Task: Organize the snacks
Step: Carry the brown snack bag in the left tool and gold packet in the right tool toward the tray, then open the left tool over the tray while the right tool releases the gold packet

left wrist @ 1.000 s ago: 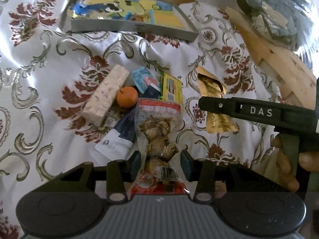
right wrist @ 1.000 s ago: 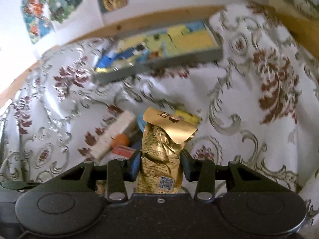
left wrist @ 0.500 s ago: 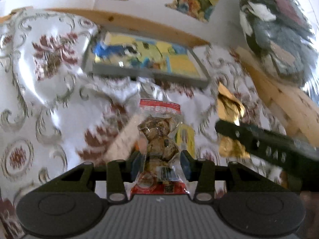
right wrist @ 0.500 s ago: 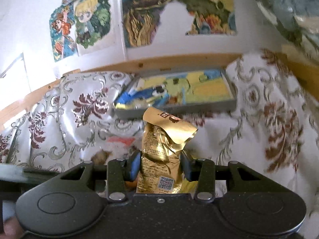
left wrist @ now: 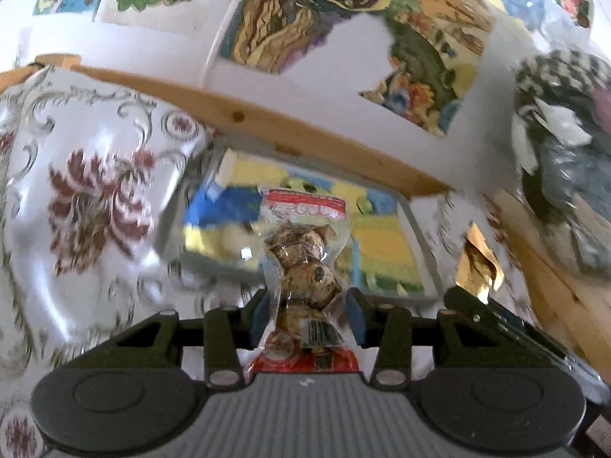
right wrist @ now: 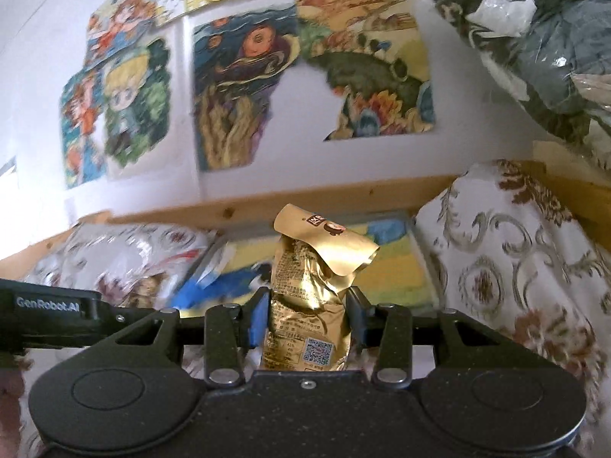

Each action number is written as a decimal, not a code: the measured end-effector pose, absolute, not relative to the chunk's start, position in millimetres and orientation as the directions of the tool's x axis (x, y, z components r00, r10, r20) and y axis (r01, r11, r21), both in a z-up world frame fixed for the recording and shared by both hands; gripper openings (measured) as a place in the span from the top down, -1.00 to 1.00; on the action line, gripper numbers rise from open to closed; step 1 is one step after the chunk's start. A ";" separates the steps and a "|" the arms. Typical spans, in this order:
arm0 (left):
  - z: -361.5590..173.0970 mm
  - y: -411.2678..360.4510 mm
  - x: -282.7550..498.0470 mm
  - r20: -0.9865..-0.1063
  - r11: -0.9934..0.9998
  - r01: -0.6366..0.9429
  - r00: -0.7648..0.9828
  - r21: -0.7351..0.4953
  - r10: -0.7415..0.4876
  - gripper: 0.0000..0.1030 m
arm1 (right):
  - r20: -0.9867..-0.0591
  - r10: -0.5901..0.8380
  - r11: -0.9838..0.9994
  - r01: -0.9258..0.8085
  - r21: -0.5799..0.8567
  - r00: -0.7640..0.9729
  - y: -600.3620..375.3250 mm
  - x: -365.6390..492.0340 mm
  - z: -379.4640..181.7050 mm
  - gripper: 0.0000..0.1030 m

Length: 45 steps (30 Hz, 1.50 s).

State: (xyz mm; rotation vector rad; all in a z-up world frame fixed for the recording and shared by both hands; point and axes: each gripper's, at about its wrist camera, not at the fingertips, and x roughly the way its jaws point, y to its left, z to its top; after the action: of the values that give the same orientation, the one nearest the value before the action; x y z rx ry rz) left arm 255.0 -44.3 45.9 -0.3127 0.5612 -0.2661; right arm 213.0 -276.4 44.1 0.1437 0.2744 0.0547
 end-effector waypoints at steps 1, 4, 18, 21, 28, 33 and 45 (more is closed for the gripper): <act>46.9 -45.4 265.4 -0.474 0.923 0.152 0.821 -0.354 -0.317 0.07 | -0.259 0.062 0.988 -0.023 0.153 0.964 -278.0 221.5 43.2 0.13; 48.0 -48.9 293.9 -0.475 0.935 0.130 0.833 -0.329 -0.283 0.07 | -0.245 0.040 0.984 0.005 0.180 0.969 -283.6 249.7 36.4 0.13; 26.7 -88.7 394.0 -0.534 0.966 0.082 0.820 -0.243 -0.204 0.07 | -0.307 0.001 0.983 0.056 0.175 0.952 -301.2 348.0 7.3 0.13; 20.4 -96.7 404.5 -0.552 0.971 0.083 0.810 -0.225 -0.197 0.07 | -0.345 -0.005 0.982 0.070 0.175 0.939 -305.9 357.6 -2.9 0.13; 7.1 -111.3 416.8 -0.587 0.983 0.082 0.793 -0.164 -0.165 0.07 | -0.393 -0.019 0.987 0.079 0.138 0.920 -306.1 367.8 -10.7 0.13; 0.9 -118.8 419.5 -0.614 0.987 0.081 0.775 -0.138 -0.149 0.05 | -0.417 -0.015 0.991 0.071 0.118 0.909 -303.6 370.9 -15.2 0.12; 11.1 -118.2 415.2 -0.605 0.994 0.006 0.793 -0.106 -0.070 -0.60 | -0.416 -0.012 0.989 0.071 0.127 0.909 -305.2 366.8 -9.4 -0.31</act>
State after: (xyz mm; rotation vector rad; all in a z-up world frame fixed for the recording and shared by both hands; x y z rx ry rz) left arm 415.2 -118.2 11.1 -0.1006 0.6541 -0.0408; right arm 366.8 -305.2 -9.4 0.1403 0.4271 -0.0426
